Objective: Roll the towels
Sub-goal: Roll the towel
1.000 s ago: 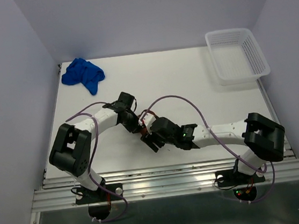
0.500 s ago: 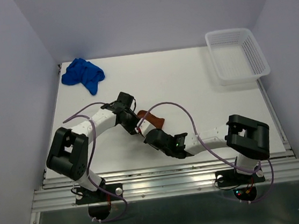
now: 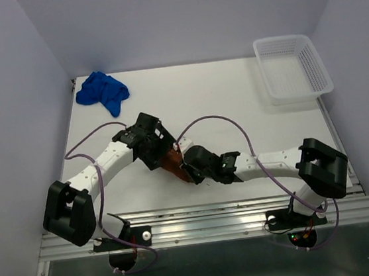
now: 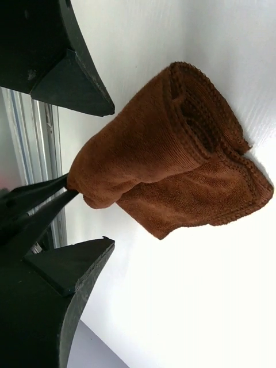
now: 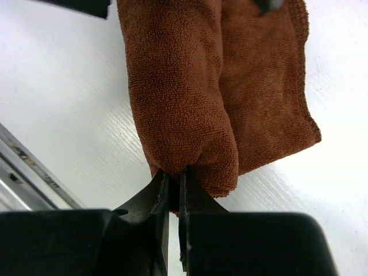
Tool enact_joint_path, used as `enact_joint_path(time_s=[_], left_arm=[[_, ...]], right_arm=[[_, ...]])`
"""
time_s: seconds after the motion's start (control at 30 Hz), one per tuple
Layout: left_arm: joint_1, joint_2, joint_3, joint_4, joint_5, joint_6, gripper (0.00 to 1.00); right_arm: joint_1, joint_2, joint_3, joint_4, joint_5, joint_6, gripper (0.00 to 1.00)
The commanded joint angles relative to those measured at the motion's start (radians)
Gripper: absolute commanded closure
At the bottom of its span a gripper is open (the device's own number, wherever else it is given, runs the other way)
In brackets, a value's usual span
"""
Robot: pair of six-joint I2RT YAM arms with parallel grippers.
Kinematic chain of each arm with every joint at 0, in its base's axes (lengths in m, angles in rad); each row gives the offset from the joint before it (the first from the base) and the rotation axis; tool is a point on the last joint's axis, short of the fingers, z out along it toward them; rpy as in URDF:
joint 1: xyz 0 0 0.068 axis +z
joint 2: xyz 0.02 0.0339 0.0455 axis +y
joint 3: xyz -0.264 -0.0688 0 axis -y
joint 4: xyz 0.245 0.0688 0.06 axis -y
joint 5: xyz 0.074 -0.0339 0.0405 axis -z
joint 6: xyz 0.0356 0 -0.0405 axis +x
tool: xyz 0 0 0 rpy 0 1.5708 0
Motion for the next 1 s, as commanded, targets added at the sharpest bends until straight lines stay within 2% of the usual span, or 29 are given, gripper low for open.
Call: enact_joint_path(time_s=[0.0, 0.2, 0.5, 0.8, 0.9, 0.97], left_arm=[[-0.005, -0.061, -0.007, -0.013, -0.044, 0.032, 0.01], [-0.003, -0.093, -0.05, -0.013, -0.049, 0.034, 0.01], [-0.011, -0.062, -0.084, 0.063, -0.052, 0.017, 0.01], [-0.017, 0.039, -0.068, 0.145, -0.087, 0.019, 0.02], [-0.017, 0.091, -0.05, 0.134, -0.101, 0.029, 0.06], [-0.017, 0.125, -0.038, 0.132, -0.147, 0.031, 0.15]], right_arm=[[-0.104, -0.072, 0.056, -0.052, -0.253, 0.112, 0.99], [-0.271, -0.048, 0.068, -0.052, -0.564, 0.176, 0.99], [-0.459, 0.139, 0.14, -0.054, -1.006, 0.339, 0.99], [-0.516, 0.228, 0.146, -0.019, -1.148, 0.437, 0.99], [-0.54, 0.25, 0.14, -0.014, -1.145, 0.468, 0.99], [-0.565, 0.274, 0.132, 0.029, -1.181, 0.495, 0.99]])
